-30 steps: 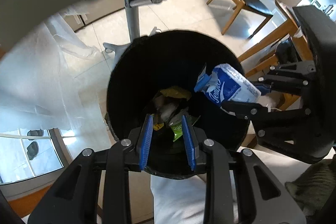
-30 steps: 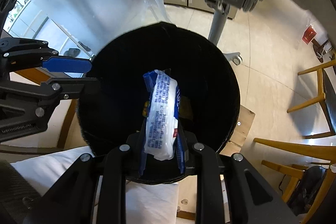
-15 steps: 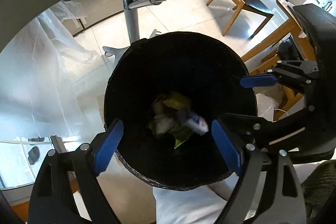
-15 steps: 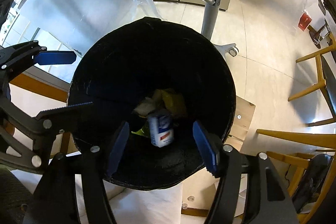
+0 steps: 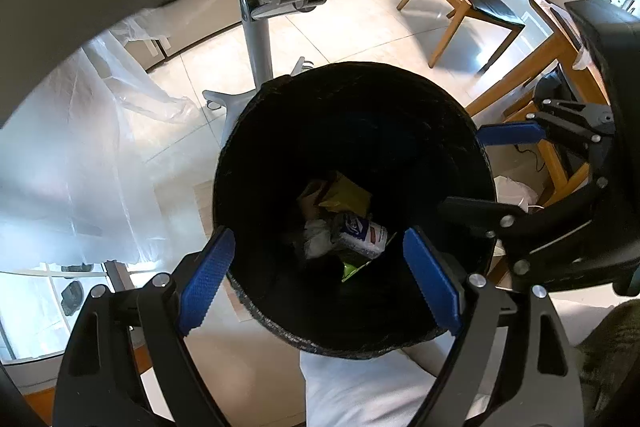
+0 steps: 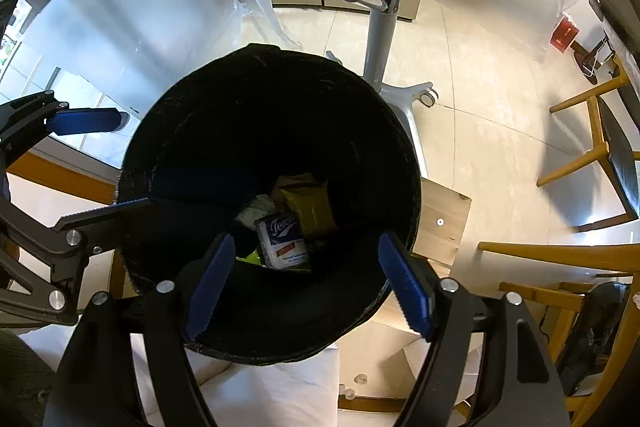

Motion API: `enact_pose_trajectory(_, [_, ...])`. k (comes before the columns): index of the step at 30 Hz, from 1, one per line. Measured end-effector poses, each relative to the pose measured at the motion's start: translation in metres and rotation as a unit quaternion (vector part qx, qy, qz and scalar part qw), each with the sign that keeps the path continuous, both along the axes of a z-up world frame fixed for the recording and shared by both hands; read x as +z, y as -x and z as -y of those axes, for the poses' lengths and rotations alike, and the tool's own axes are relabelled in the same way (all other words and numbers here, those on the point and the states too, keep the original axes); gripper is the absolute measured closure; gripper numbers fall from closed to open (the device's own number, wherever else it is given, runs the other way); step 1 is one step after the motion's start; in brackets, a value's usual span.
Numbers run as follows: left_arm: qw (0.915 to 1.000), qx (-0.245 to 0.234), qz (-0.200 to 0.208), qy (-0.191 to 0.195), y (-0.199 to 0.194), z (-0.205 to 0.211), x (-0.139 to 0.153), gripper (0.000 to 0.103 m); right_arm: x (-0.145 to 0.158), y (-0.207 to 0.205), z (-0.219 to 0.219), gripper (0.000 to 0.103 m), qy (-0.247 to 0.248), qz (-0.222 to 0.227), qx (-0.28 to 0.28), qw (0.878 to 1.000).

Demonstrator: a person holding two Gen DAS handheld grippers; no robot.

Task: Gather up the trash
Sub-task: 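Raise both tools from the bin back toward the table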

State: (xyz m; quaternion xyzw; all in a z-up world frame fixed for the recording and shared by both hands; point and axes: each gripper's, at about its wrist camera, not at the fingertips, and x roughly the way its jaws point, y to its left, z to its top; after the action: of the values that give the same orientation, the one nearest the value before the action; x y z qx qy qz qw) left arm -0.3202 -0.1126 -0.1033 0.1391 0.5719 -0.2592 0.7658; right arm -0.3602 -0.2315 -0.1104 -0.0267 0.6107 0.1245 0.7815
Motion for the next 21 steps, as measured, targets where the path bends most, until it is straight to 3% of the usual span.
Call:
enact_pose_trajectory(6, [0.9998, -0.005, 0.018, -0.006, 0.011, -0.014, 0.023, 0.015, 0.046, 0.019, 0.017, 0.025, -0.008, 0.037, 0.0, 0.999])
enact_pose_trajectory(14, [0.9952, -0.033, 0.092, 0.011, 0.036, -0.026, 0.099, 0.015, 0.141, 0.048, 0.033, 0.011, -0.007, 0.144, 0.024, 0.989])
enact_pose_trajectory(18, [0.9882, -0.024, 0.144, 0.045, 0.034, -0.03, 0.143, 0.015, 0.188, 0.038, 0.049, 0.011, -0.016, 0.225, -0.019, 0.974])
enact_pose_trajectory(21, [0.9769, 0.0, 0.204, 0.063, 0.024, -0.033, 0.176, 0.005, 0.219, 0.028, 0.06, 0.005, -0.03, 0.301, -0.05, 0.952])
